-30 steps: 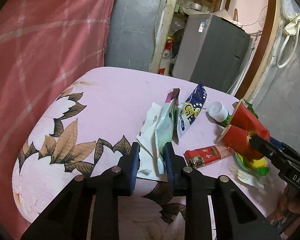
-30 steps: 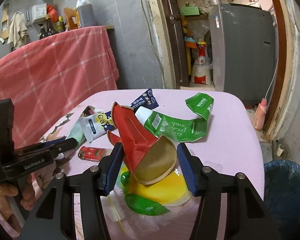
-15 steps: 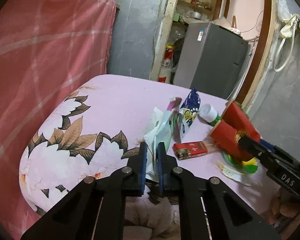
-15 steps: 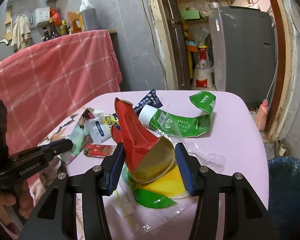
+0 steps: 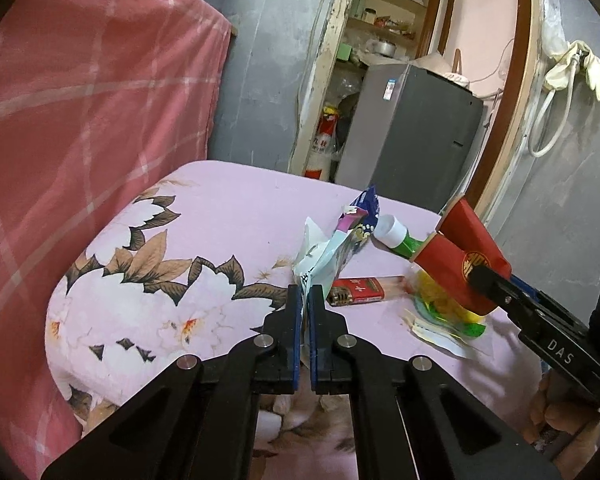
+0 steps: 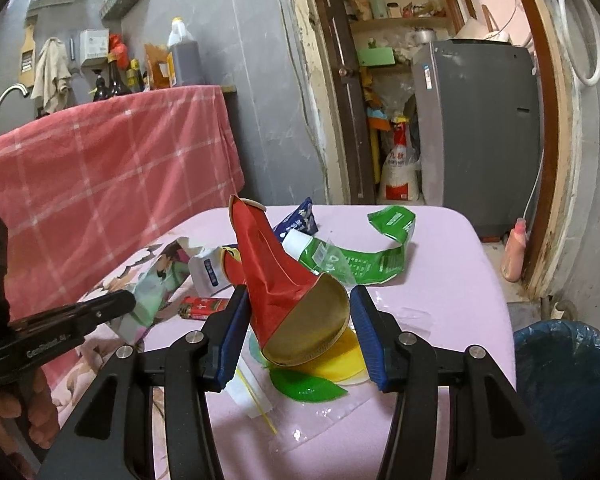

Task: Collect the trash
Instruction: 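Grasp the white wrapper with the left gripper while the right grasps the red cup, then carry wrapper and red cup over the blue bin and open both grippers, then move both open grippers back over the table toward the remaining trash, then grasp the blue snack wrapper with the left gripper while the right grasps the lemon candy bag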

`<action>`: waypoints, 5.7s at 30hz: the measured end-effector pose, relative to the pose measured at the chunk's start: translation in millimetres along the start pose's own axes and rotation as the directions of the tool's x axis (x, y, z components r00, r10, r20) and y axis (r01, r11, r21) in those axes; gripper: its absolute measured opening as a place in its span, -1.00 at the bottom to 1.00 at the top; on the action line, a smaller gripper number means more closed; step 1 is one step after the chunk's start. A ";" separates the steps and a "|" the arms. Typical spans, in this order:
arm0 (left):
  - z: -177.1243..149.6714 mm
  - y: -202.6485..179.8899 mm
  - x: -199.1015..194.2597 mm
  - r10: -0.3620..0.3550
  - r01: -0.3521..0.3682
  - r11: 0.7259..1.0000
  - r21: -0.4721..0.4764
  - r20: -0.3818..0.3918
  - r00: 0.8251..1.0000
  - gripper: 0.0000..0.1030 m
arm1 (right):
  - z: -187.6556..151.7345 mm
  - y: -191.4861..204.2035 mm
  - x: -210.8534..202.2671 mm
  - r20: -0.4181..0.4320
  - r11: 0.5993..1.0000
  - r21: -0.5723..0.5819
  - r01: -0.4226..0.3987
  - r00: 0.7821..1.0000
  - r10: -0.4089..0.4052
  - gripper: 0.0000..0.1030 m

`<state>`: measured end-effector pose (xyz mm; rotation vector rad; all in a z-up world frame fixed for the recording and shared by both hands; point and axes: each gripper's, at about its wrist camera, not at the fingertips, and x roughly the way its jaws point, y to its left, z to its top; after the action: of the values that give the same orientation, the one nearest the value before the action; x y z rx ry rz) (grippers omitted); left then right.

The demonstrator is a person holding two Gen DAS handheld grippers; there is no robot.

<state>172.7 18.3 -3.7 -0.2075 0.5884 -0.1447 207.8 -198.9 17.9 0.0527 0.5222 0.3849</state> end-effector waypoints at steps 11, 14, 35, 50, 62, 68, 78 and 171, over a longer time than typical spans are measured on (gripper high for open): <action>-22.2 -31.9 -26.0 0.000 -0.004 0.999 0.035 0.101 0.995 -0.98 | -3.9 -5.5 -26.0 0.072 1.000 0.014 0.028 0.997 -0.029 -0.05; -22.3 -41.3 -27.4 -0.016 0.010 0.998 0.055 0.114 0.993 -0.98 | -4.4 -8.6 -38.7 0.109 0.998 0.017 0.056 0.992 -0.058 -0.05; -32.4 -196.2 -10.1 -0.292 0.277 0.951 0.134 0.105 0.951 -0.98 | -25.2 -110.4 -152.0 0.233 0.906 0.211 0.368 0.881 -0.412 -0.05; -59.0 -280.3 37.0 -0.361 0.366 0.920 0.140 -0.063 0.930 -0.98 | -75.4 -176.5 -177.1 0.073 0.802 0.301 0.516 0.826 -0.559 -0.05; -78.2 -293.6 64.8 -0.323 0.347 0.922 0.170 -0.153 0.934 -0.95 | -84.0 -199.6 -170.2 -0.014 0.775 0.343 0.531 0.828 -0.561 -0.03; -78.0 -290.8 68.4 -0.327 0.352 0.921 0.168 -0.162 0.931 -0.82 | -86.8 -205.8 -165.4 -0.047 0.774 0.348 0.529 0.835 -0.549 0.03; -69.5 -284.5 61.2 -0.333 0.352 0.925 0.147 -0.136 0.933 -0.70 | -86.7 -207.2 -165.8 -0.054 0.784 0.358 0.507 0.849 -0.525 0.07; 44.4 -13.1 76.6 -0.011 0.009 1.000 -0.014 -0.154 0.988 -0.38 | 10.2 -49.5 36.6 -0.264 0.991 -0.035 0.126 0.956 -0.130 -0.28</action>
<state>259.7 -2.5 -5.6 -0.2129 0.7427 -0.1677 259.2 -230.7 2.1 -0.0516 0.7841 0.2706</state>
